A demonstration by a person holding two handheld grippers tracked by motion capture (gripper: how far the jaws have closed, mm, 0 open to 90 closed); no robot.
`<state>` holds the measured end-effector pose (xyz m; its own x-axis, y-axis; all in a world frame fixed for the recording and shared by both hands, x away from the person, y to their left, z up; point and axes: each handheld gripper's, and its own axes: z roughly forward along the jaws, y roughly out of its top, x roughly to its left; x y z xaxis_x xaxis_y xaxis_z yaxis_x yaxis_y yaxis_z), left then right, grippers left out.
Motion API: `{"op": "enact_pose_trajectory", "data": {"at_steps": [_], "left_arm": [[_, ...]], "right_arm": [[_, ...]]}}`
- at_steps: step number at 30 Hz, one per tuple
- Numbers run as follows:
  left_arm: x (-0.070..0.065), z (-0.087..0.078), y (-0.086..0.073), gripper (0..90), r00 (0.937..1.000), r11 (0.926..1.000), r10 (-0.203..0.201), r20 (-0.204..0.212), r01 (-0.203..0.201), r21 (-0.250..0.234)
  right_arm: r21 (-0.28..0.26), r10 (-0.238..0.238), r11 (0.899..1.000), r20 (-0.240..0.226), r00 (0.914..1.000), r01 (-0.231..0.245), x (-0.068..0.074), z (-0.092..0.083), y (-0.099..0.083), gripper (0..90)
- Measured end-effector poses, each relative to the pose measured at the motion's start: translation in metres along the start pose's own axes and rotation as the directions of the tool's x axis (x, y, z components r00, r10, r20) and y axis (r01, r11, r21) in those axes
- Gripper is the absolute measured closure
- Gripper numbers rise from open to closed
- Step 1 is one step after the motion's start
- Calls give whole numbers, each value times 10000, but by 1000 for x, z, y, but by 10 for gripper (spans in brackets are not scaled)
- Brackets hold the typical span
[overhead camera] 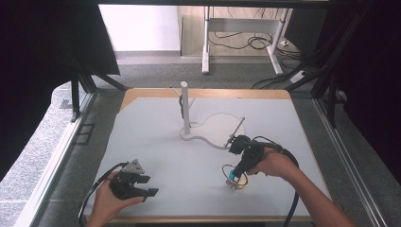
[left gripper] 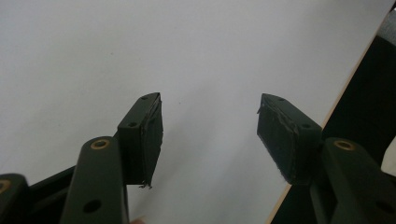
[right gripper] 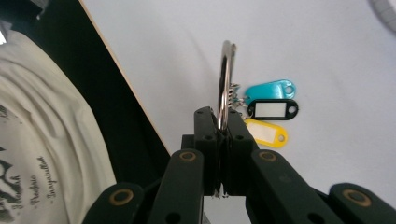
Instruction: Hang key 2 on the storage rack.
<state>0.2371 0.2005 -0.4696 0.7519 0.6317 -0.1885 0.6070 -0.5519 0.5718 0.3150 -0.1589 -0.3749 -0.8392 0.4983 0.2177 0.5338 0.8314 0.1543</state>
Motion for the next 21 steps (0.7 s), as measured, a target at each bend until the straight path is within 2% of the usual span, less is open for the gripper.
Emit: {"op": "enact_pose_trajectory", "data": {"at_steps": [8,13,21], "left_arm": [[1,-2,-1,409,10000,10000,-3,-3,3,-61],[1,-3,-1,409,10000,10000,82,-19,-82,-12],[0,-2,-1,409,10000,10000,-25,-45,25,-68]], "right_arm": [[-58,153,9999,226,9996,-151,-7,-21,18,865],[-237,248,9994,214,9995,-242,-12,-28,27,865],[-367,408,9985,189,9990,-401,-21,-37,37,865]]}}
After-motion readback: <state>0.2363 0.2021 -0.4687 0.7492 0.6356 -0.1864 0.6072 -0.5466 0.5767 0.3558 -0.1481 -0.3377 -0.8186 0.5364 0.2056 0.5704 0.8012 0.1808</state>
